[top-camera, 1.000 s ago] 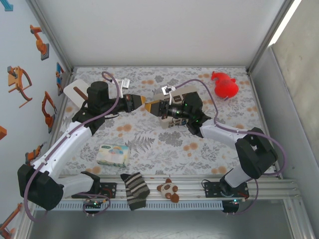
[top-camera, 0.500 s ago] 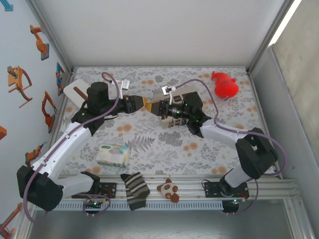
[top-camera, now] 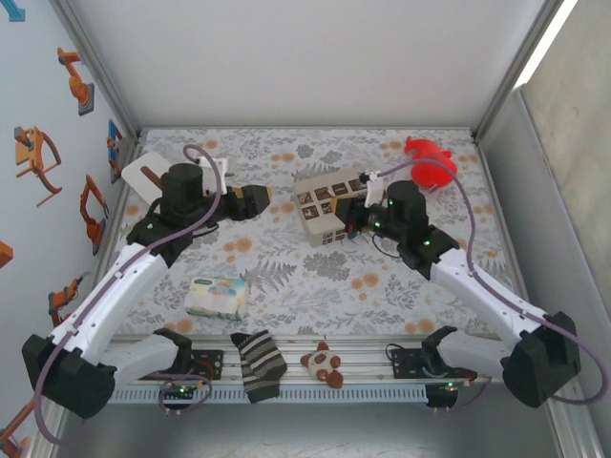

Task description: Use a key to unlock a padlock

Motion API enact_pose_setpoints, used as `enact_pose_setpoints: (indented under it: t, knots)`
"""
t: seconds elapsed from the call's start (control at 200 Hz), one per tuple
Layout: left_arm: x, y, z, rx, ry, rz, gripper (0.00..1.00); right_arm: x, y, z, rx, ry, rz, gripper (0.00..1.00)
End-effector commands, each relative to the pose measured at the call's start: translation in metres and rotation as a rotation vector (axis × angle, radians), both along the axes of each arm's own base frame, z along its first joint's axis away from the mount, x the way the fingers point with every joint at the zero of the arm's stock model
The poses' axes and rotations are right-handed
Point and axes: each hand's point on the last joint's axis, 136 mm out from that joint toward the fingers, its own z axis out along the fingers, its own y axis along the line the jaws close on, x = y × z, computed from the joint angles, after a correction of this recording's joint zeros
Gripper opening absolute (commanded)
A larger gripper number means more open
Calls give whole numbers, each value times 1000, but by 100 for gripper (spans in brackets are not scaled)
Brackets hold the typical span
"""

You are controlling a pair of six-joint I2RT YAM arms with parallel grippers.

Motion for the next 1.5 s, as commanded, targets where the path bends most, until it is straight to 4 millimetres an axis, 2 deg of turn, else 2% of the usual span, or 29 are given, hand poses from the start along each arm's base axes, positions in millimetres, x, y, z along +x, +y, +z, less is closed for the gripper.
enact_pose_setpoints:
  t: [0.0,0.155,0.321,0.416,0.531,0.756,0.937,1.037,1.212,1.367,1.493]
  knots:
    - [1,-24,-25,116,16,-61,75,5,-60,-22,-212,45,-224,0]
    - [8,-80,-47,210,30,-175,73,7,-117,-30,-261,103,-422,0]
    - [15,-137,-70,240,65,-282,69,2,-150,-37,-271,142,-515,0]
    - [20,-164,-87,235,107,-321,67,0,-160,-40,-281,149,-542,0]
    - [27,-186,-107,233,143,-343,65,-3,-166,-43,-300,155,-560,0]
    - [31,-204,-151,231,260,-362,64,-4,-170,-52,-320,171,-574,0]
    - [27,-194,-179,277,325,-346,63,-4,-171,-56,-332,181,-577,0]
    - [18,-178,-193,301,374,-335,63,-5,-172,-57,-340,182,-579,0]
    - [11,-122,-211,326,440,-237,63,-2,-168,-61,-339,195,-555,0]
    - [20,-69,-219,348,472,-142,63,3,-153,-66,-308,214,-489,0]
    - [33,-43,-220,364,472,-99,63,6,-142,-72,-282,235,-441,0]
